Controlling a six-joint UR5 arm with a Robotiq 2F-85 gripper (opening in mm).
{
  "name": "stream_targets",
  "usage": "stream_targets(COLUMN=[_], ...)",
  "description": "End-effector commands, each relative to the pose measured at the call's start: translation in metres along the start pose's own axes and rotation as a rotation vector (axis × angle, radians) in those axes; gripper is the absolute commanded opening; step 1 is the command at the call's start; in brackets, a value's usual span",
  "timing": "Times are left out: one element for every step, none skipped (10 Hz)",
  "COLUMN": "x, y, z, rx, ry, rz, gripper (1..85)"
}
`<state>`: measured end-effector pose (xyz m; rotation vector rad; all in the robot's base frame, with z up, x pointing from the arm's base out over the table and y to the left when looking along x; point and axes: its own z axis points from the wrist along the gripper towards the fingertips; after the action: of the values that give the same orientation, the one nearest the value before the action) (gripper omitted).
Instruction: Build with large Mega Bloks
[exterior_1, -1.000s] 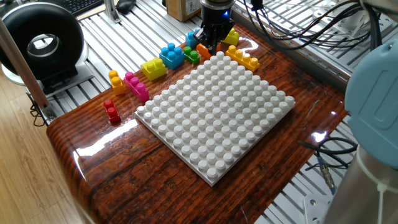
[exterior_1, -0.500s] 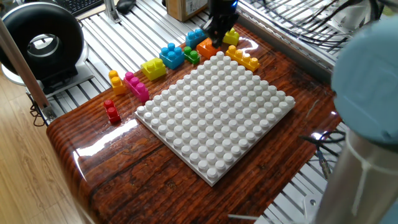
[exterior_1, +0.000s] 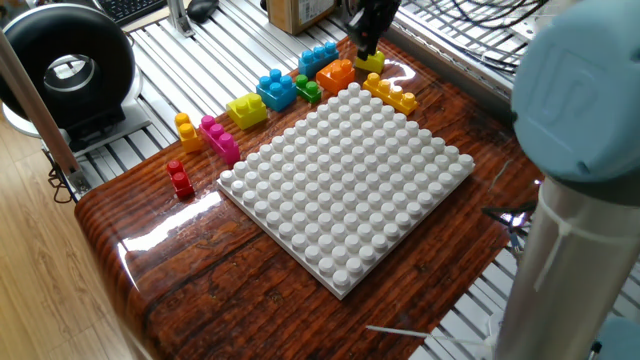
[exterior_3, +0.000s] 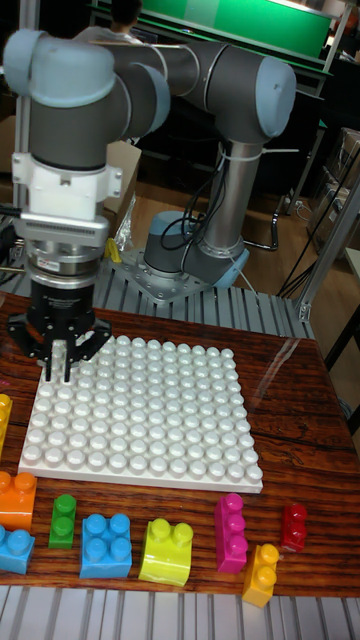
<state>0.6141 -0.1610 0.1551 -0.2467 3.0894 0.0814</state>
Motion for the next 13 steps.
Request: stream_targets(x=[-0.002, -0.003, -0.002, 0.0, 0.002, 0.001, 0.0, 0.001, 0.004, 0.006, 0.01, 0.012, 0.008], y=[-0.026, -0.028, -0.033, -0.038, -0.041, -0.041, -0.04, -0.04, -0.047, -0.05, -0.057, -0.064, -0.059], z=[0.011, 0.016, 0.021, 0.025, 0.029, 0.03, 0.03, 0.03, 0.03, 0.03, 0.03, 0.029, 0.03], rx=[-0.007, -0.016, -0.005, 0.007, 0.01, 0.011, 0.008, 0.008, 0.033, 0.045, 0.07, 0.101, 0.08], ry=[-0.021, -0.032, -0.034, -0.037, -0.04, -0.04, -0.045, -0.043, -0.032, -0.027, -0.018, -0.014, -0.025], rz=[-0.046, -0.045, -0.049, -0.045, -0.039, -0.001, 0.027, 0.085, 0.145, 0.214, 0.283, 0.312, 0.276], gripper=[29.7, 30.7, 30.7, 30.7, 30.7, 21.0, 17.0, 16.0, 10.7, 7.3, 3.0, 1.0, 5.0])
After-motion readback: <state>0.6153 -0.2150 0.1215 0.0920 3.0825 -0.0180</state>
